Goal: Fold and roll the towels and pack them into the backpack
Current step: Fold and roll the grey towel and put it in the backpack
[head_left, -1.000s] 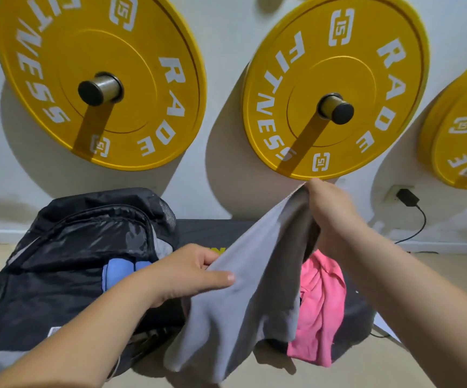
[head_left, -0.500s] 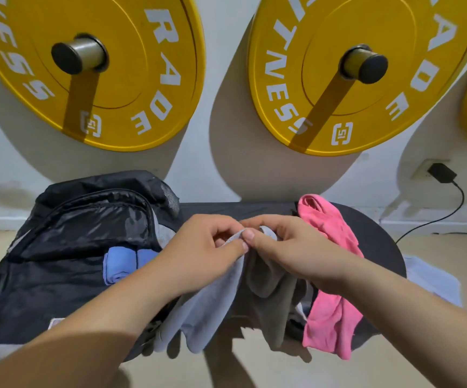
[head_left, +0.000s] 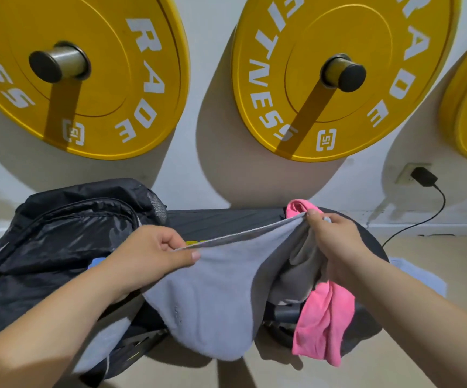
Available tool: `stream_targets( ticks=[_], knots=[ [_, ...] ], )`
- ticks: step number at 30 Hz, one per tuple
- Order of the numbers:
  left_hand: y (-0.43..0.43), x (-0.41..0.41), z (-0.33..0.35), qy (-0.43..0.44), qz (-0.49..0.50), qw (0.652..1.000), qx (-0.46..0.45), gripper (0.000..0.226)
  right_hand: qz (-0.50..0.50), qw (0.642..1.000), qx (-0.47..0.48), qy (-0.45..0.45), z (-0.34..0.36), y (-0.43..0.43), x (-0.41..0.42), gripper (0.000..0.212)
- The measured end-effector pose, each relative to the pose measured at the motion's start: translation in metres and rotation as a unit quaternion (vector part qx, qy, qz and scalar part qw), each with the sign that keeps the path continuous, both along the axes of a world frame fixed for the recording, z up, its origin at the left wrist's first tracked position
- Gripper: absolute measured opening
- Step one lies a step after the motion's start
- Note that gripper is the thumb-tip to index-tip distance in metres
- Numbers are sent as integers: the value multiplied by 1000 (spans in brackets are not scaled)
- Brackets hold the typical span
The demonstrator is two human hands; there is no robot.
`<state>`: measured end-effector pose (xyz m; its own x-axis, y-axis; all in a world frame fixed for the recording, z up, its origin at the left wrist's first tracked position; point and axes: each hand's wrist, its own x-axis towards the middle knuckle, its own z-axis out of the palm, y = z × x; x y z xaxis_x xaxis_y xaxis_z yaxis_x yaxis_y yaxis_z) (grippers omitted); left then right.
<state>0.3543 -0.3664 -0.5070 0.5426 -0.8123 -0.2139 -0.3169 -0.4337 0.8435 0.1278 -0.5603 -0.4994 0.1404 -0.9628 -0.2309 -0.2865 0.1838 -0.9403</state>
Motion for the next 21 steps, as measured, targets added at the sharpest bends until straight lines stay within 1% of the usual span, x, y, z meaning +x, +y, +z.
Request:
stream_targets(
  ticks=[2,3,5,6,7,8,11,12,13,15,17,19,21],
  knots=[
    [-4,-10,7,52,35,997,-33,40,76,996,49,-28,5,9,2,27],
    [-6,-17,10,82,38,995,-43,46,119,989,75,-43,7,13,5,26],
    [-11,-31,15,131,41,990,-44,50,176,976,108,-74,9,17,12,43],
    [-13,-38,17,154,43,986,-42,49,180,974,115,-82,9,21,16,48],
    [-15,-44,18,175,49,983,-39,46,178,974,113,-88,10,25,20,44],
    [-17,-49,18,193,55,979,-39,41,186,972,106,-94,10,29,24,33],
    [-21,-60,22,280,73,956,-54,18,202,971,76,-101,5,43,32,8],
    [-21,-62,24,310,69,946,-59,15,201,970,73,-112,4,47,34,8],
    [-21,-62,26,338,55,937,-68,17,207,968,70,-123,4,51,35,12],
    [-21,-60,26,354,17,930,-93,30,230,965,40,-116,6,60,35,18],
    [-22,-59,25,340,11,934,-110,39,254,961,-7,-105,11,69,35,21],
    [-24,-60,22,326,41,936,-127,39,271,956,-30,-110,14,74,36,24],
    [-28,-58,20,343,110,920,-155,34,289,950,-55,-106,14,77,37,29]
  ],
)
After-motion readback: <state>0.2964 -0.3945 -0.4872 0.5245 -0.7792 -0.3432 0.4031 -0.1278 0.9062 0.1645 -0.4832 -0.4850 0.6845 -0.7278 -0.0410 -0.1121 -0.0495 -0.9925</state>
